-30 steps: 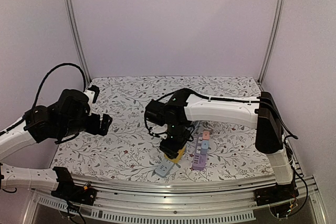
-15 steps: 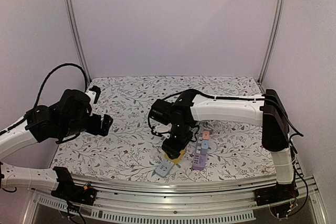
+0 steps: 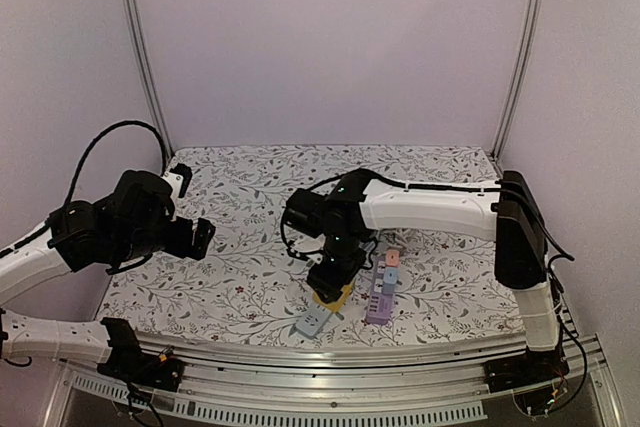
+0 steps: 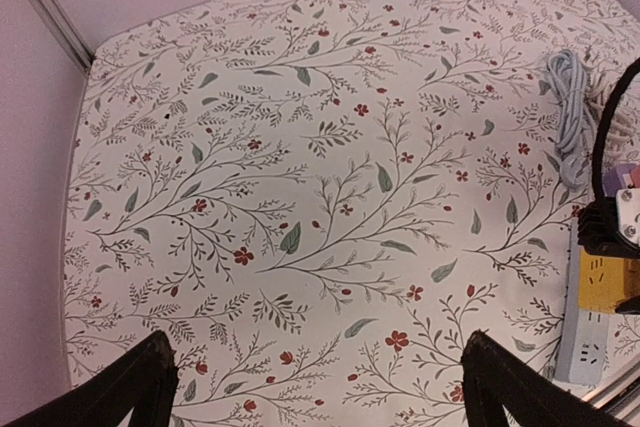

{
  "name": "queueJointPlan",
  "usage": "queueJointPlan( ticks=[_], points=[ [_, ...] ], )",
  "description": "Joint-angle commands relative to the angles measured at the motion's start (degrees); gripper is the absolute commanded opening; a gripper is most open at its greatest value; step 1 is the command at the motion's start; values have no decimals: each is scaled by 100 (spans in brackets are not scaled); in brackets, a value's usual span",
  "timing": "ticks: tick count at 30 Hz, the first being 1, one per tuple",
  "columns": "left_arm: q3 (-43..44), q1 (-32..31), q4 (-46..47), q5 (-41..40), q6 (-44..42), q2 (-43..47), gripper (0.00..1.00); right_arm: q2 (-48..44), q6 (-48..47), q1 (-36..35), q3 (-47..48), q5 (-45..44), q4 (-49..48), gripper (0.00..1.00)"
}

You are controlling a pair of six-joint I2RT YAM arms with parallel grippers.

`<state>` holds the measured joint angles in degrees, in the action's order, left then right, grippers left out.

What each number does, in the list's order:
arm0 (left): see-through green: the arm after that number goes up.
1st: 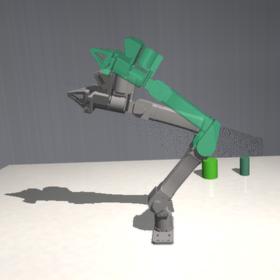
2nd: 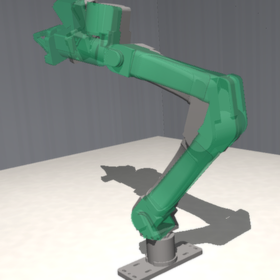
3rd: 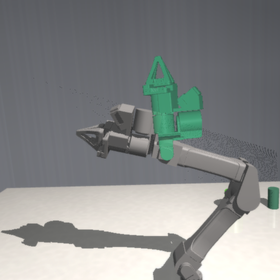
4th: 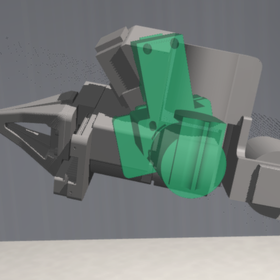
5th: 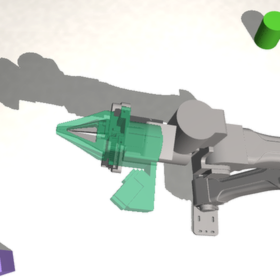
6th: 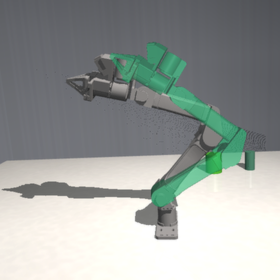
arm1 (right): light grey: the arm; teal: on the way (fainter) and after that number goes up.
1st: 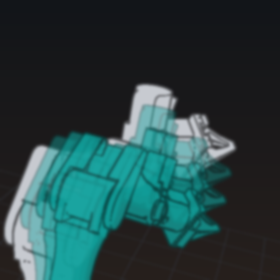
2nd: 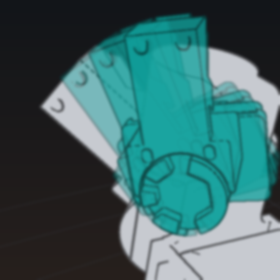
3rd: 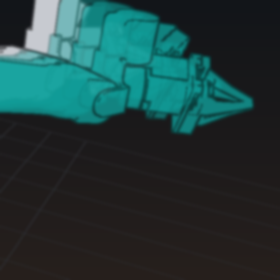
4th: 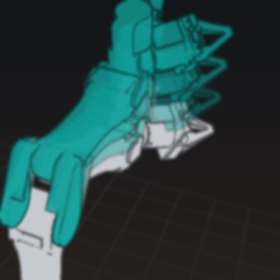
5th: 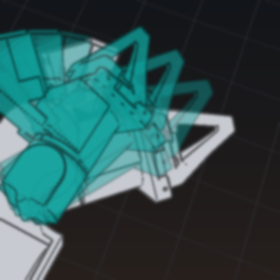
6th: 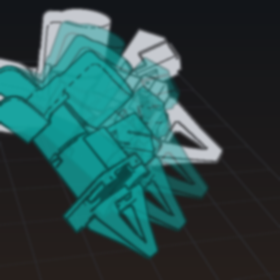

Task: Insert the plug

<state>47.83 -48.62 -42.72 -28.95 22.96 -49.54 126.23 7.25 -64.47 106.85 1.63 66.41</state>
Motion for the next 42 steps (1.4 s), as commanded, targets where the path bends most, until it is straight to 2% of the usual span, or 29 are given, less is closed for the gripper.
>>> queueJointPlan(
  ticks=[1,10,13,14,18,20,26,27,28,29,31,42],
  points=[
    [-73,-86,9,-41,-20,55,100,1250,-51,-147,-458,501,376,0],
    [-76,-95,11,-17,-31,76,100,1207,191,-170,-224,517,504,0],
    [-72,-95,17,7,-44,67,99,1138,297,-166,11,394,432,4],
    [-72,-95,15,19,-38,65,99,1113,309,-171,99,399,413,10],
    [-85,-95,26,37,-52,94,99,977,371,-164,292,263,356,45],
    [-81,-95,38,61,-62,106,99,882,434,-171,301,19,322,55],
    [-94,-95,70,130,-87,85,99,558,532,-170,328,-600,318,72],
    [-91,-95,78,141,-89,74,99,504,560,-170,362,-688,338,78],
    [-90,-95,78,158,-94,63,99,422,622,-171,406,-755,327,90],
    [-90,-95,76,168,-96,58,99,359,654,-165,414,-796,279,96],
    [-90,-95,78,179,-94,57,100,125,710,-171,453,-843,159,99],
    [-99,-117,85,197,-108,58,99,-498,926,-167,595,-1122,50,99]
  ],
)
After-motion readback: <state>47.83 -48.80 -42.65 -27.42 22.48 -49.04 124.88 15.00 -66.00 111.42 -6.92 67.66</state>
